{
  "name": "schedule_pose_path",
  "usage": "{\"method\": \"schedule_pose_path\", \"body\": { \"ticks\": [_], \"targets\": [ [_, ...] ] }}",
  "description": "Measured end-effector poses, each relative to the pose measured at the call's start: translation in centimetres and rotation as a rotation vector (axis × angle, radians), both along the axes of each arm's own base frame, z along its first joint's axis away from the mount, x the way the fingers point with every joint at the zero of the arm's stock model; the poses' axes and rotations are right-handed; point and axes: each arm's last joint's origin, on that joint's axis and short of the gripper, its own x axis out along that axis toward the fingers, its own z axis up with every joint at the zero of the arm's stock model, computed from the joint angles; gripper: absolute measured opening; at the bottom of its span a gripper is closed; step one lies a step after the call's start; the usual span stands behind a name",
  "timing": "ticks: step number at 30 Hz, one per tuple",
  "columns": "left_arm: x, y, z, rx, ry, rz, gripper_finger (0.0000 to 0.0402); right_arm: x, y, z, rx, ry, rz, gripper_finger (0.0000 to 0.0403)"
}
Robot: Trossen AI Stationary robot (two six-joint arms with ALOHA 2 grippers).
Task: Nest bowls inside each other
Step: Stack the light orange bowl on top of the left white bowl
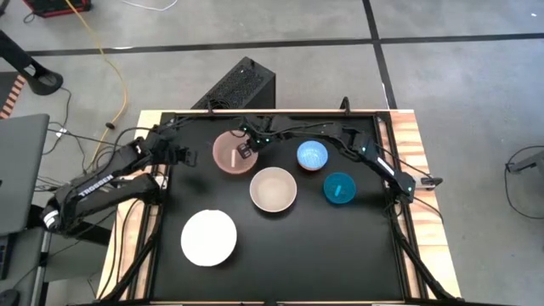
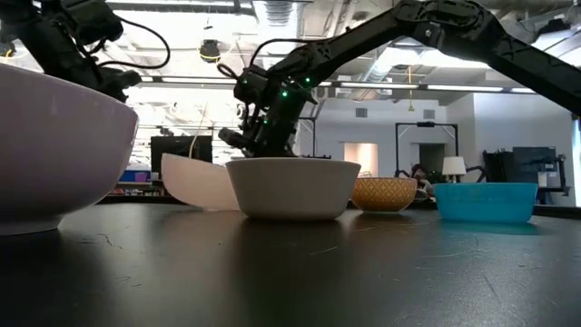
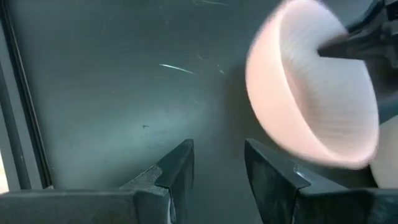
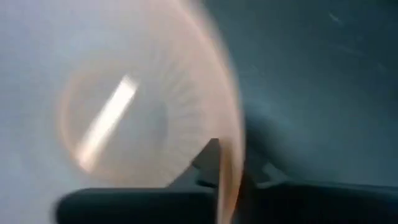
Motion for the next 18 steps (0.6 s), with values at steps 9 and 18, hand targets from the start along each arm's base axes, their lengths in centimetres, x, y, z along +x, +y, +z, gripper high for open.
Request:
{"method": "schedule_pose_path", "body": {
  "ticks": [9, 18],
  "targets": [
    [-0.3, -0.2, 0.3, 0.031, -0.018, 0.001, 0.0130, -1.8, -0.6, 5.3, -0.024, -0.051, 0.016, 0.0004],
    [-0.2, -0.2, 0.4, 0.034, -0.027, 0.006, 0.0130, -3.0, 4.9, 11.9, -0.078, -0.144, 0.187, 0.0002]
  ]
}}
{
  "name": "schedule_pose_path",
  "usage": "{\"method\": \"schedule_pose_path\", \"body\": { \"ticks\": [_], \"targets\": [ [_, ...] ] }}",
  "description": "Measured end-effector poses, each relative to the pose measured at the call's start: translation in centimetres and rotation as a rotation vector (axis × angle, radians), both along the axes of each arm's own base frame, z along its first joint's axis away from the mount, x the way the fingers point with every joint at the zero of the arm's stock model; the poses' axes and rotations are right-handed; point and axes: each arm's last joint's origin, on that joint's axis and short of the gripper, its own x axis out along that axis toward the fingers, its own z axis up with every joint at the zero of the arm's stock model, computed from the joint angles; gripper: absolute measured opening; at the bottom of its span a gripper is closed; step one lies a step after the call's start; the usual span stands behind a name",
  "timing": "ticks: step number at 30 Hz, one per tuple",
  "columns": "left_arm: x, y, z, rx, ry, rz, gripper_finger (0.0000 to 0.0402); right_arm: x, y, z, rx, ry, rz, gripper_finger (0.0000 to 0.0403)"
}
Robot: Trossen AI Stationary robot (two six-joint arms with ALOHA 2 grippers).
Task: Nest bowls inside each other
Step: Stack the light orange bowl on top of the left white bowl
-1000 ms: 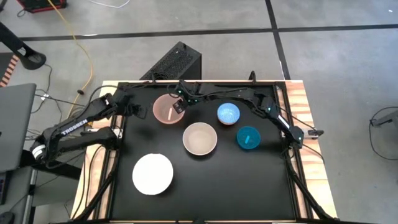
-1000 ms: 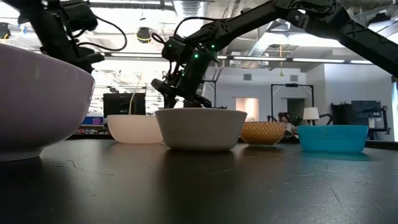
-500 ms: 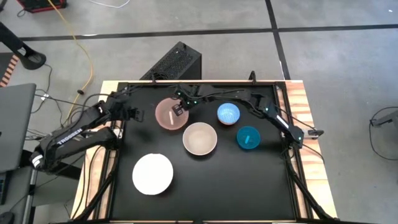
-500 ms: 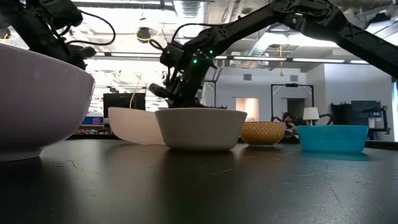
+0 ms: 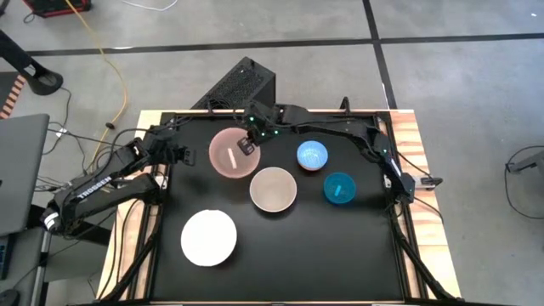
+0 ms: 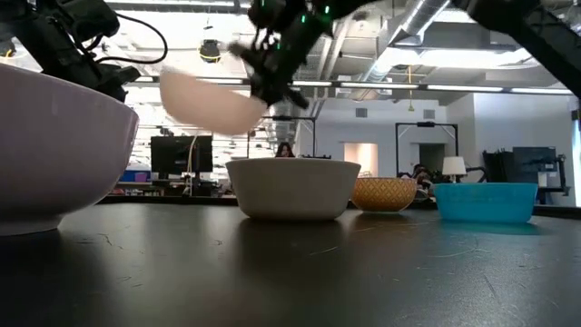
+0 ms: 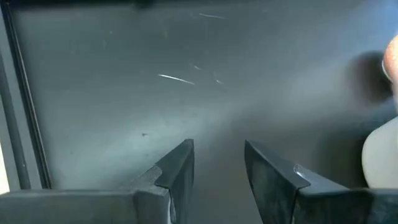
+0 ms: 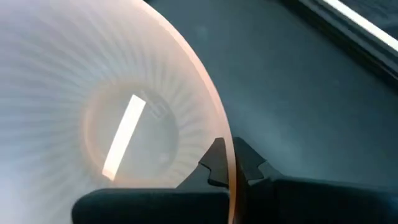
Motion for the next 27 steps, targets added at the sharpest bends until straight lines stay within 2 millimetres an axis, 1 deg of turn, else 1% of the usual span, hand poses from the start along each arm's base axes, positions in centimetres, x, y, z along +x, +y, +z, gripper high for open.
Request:
{"method": "schedule_pose_path", "body": {
  "ticks": [4, 11, 16, 18, 20, 22, 24, 25, 27],
  "targets": [
    [0.0, 0.0, 0.0, -0.015, -0.023, 0.023, 0.0130, 0.3, 3.6, 1.1, 0.007, -0.023, 0.118, 0.0002],
    [0.0, 0.0, 0.0, -0.091, -0.105, 0.125, 0.0130, 1.1, 10.1, 1.0, -0.050, -0.025, 0.331, 0.0002],
    [0.1, 0.0, 0.0, -0.143, -0.161, 0.188, 0.0130, 2.0, 14.0, 1.2, -0.093, -0.104, 0.432, 0.0001],
    [0.2, -0.2, 0.1, -0.145, -0.161, 0.174, 0.0130, 2.6, 15.1, 1.5, -0.085, -0.179, 0.426, 0.0001],
    [0.3, -0.3, 0.1, -0.139, -0.153, 0.148, 0.0130, 2.9, 16.2, 1.6, -0.081, -0.217, 0.405, 0.0001],
    [0.4, -0.4, 0.1, -0.123, -0.136, 0.121, 0.0130, 3.8, 17.1, 1.1, -0.086, -0.282, 0.365, 0.0001],
    [0.5, -0.5, 0.1, -0.110, -0.121, 0.095, 0.0130, 4.1, 17.5, 0.7, -0.064, -0.295, 0.321, 0.0001],
    [0.5, -0.5, 0.1, -0.110, -0.118, 0.074, 0.0130, 4.6, 17.9, -0.1, -0.041, -0.294, 0.303, 0.0001],
    [0.6, -0.7, 0.1, -0.101, -0.104, 0.017, 0.0130, 5.2, 18.4, -0.8, 0.019, -0.319, 0.261, 0.0001]
  ]
}}
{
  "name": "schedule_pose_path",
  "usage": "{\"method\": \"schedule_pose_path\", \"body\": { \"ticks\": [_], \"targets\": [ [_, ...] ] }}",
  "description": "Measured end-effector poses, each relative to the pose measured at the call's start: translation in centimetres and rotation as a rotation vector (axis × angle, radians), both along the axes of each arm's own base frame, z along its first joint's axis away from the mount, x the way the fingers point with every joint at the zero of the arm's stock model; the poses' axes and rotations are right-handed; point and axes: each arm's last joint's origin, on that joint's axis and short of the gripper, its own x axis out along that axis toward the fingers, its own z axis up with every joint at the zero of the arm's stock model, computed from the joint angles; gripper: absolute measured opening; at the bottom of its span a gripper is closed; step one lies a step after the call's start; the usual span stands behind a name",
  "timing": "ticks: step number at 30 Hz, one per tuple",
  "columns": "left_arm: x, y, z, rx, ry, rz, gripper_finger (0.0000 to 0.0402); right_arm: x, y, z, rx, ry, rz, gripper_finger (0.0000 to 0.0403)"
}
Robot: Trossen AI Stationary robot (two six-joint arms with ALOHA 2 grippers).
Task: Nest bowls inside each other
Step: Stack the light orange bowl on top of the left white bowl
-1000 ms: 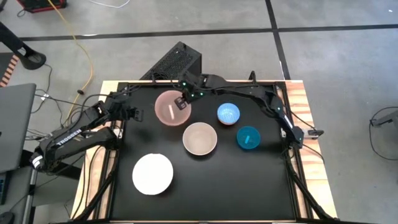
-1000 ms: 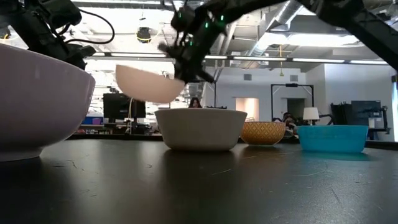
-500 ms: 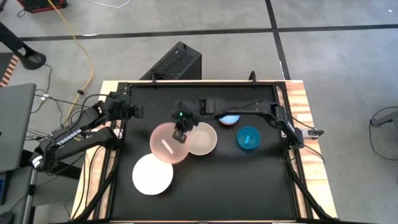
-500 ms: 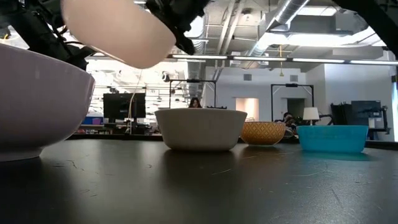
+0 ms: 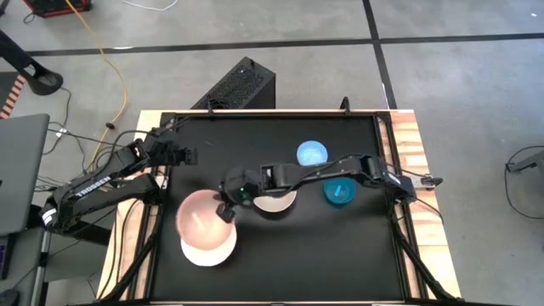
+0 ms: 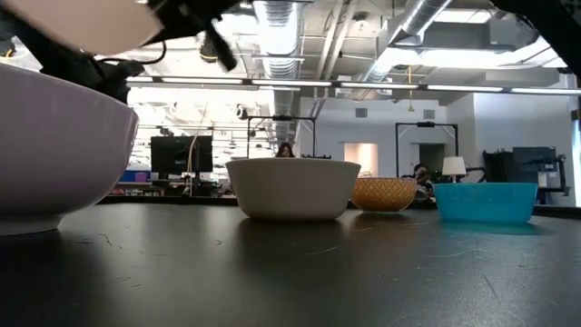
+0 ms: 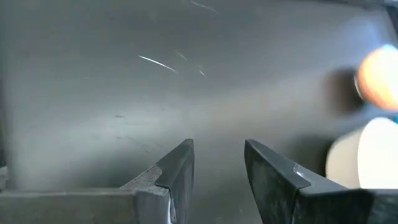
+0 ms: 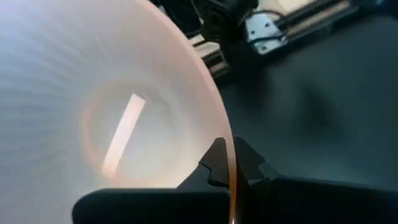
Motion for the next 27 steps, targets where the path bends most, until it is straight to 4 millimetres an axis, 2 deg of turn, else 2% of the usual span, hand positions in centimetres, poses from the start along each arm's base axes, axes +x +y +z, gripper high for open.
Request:
{"method": "schedule_pose_path", "body": {
  "ticks": [2, 5, 6, 11, 19, 27],
  "targets": [
    [0.1, -0.1, 0.0, 0.016, 0.018, -0.037, 0.0130, 0.3, 0.4, -1.5, 0.021, 0.053, -0.015, 0.0001],
    [0.1, -0.2, -0.1, 0.019, 0.030, -0.063, 0.0130, 1.0, 1.4, -2.7, 0.080, 0.043, -0.035, 0.0001],
    [0.1, -0.3, -0.1, 0.021, 0.029, -0.067, 0.0130, 1.1, 1.8, -3.9, 0.083, 0.083, -0.042, 0.0001],
    [0.2, -0.4, -0.1, 0.030, 0.040, -0.091, 0.0130, 1.9, 3.7, -6.2, 0.132, 0.080, -0.086, 0.0000],
    [0.2, -0.5, -0.2, 0.014, 0.043, -0.096, 0.0130, 1.8, 4.9, -7.4, 0.124, 0.119, -0.096, 0.0010],
    [0.4, -0.8, -0.2, -0.003, 0.026, -0.083, 0.0130, 1.7, 5.0, -7.4, 0.122, 0.118, -0.095, 0.0070]
  ]
}}
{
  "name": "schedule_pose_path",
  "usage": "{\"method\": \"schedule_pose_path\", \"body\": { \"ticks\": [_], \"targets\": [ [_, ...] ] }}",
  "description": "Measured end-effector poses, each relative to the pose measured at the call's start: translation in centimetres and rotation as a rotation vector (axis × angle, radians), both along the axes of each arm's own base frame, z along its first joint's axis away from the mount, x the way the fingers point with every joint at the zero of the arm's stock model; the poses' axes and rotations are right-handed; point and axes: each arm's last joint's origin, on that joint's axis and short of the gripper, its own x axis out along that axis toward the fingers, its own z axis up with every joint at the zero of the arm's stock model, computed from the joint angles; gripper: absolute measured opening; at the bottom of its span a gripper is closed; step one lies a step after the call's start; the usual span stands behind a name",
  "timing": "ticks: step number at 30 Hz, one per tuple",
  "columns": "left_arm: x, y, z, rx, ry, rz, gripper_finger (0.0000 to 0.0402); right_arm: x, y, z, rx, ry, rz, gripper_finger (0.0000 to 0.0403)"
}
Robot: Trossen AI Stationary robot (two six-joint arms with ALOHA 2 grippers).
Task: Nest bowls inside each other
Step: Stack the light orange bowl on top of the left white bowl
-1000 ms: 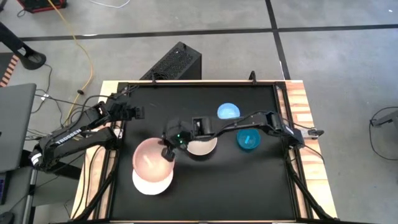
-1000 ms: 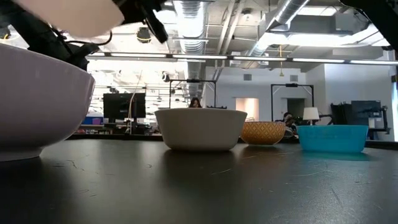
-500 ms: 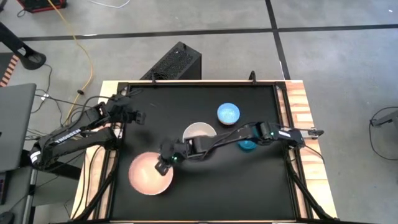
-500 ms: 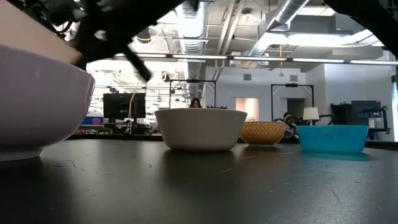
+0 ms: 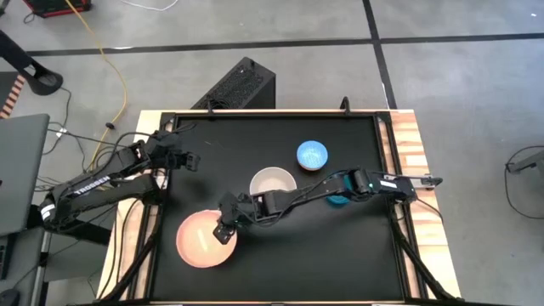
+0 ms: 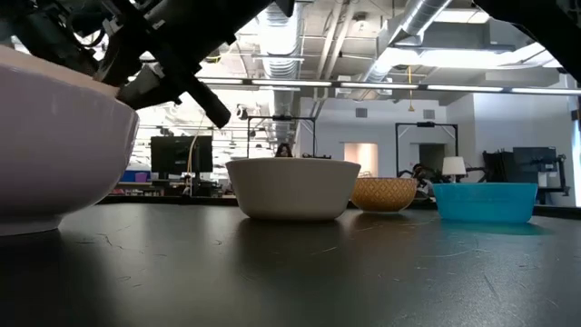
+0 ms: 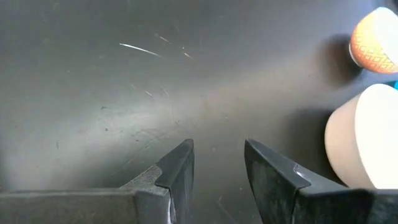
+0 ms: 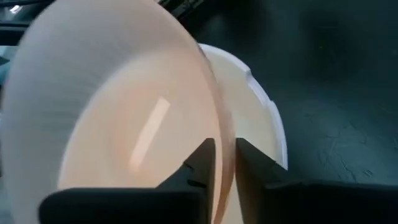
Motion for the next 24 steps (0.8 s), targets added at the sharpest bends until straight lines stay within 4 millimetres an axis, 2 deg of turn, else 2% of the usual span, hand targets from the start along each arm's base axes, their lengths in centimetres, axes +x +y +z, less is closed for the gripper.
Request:
{"method": "schedule_pose_path", "body": {
  "ticks": [6, 12, 19, 24],
  "targets": [
    [0.2, -0.2, 0.0, -0.002, -0.008, -0.002, 0.0130, 0.0, 0.0, 0.0, 0.023, 0.007, 0.056, 0.0140],
    [0.3, -0.4, 0.0, -0.006, -0.014, 0.011, 0.0130, -0.6, -1.6, 2.6, 0.047, -0.013, 0.130, 0.0201],
    [0.4, -0.6, 0.0, -0.005, -0.015, 0.006, 0.0130, -2.0, -3.9, 5.8, 0.039, 0.000, 0.104, 0.0218],
    [0.4, -0.6, 0.0, 0.000, -0.012, 0.006, 0.0130, -3.1, -4.4, 7.2, 0.005, 0.020, 0.134, 0.0217]
  ]
}}
